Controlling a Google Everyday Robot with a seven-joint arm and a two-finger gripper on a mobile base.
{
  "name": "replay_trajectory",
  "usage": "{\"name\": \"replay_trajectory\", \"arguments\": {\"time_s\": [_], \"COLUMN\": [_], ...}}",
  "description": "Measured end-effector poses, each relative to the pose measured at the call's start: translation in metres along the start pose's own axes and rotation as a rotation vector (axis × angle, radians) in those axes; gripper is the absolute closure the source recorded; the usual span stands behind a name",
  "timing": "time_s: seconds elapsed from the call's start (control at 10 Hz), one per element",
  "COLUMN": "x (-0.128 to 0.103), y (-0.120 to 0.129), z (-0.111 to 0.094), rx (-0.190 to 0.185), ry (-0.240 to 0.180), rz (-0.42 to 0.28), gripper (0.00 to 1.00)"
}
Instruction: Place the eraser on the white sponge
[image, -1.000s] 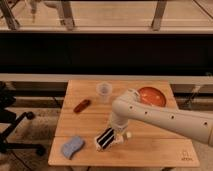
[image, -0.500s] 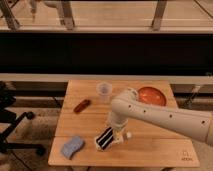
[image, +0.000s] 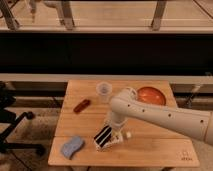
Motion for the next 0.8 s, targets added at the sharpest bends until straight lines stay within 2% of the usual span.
{"name": "replay_trajectory", "arguments": {"time_s": [0.3, 0.4, 0.6, 0.8], "x": [0.000, -0.005, -0.014, -0.013], "y": [-0.002, -0.005, -0.013, -0.012], "z": [-0.006, -0.007, -0.007, -0.008], "rx": [0.007, 0.003, 0.007, 0.013], "ry": [0.002, 0.002, 0.000, -0.002], "rz": [-0.009, -0.019, -0.030, -0.032], "gripper": [0.94, 0.99, 1.00, 1.00]}}
